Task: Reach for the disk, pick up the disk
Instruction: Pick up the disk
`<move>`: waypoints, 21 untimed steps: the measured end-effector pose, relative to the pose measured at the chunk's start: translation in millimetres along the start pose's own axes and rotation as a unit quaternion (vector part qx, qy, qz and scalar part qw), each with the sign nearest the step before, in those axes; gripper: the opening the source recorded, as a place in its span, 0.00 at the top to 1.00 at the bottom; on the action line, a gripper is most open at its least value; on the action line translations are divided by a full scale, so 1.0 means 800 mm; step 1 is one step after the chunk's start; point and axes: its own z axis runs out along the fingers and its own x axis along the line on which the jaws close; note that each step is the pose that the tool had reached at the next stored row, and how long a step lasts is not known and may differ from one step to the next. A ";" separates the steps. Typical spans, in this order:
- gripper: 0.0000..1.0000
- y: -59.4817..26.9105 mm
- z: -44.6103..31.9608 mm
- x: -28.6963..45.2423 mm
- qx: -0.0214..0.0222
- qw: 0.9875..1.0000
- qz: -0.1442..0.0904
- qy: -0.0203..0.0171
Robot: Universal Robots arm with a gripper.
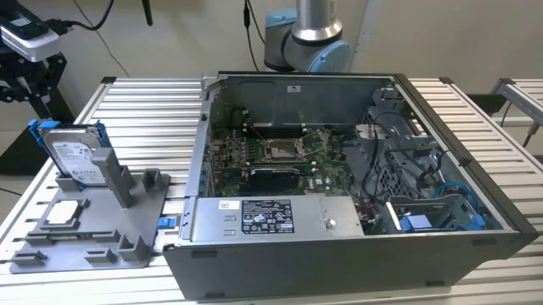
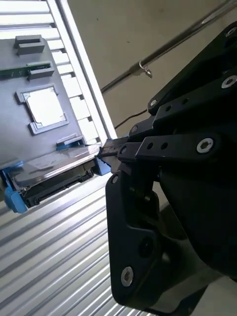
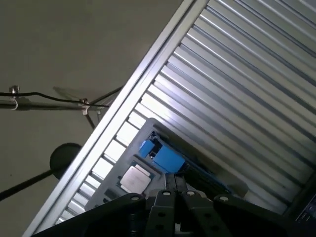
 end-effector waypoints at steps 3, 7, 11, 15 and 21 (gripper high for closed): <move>1.00 0.000 0.0001 0.0000 0.000 1.000 -0.026 0.001; 1.00 0.000 0.0000 0.0000 0.000 0.998 -0.060 0.002; 1.00 0.000 0.0000 0.0000 0.000 0.996 -0.094 0.004; 1.00 0.000 0.0000 0.0000 0.000 0.992 -0.127 0.005; 1.00 0.000 0.0000 0.0000 0.000 0.984 -0.176 0.007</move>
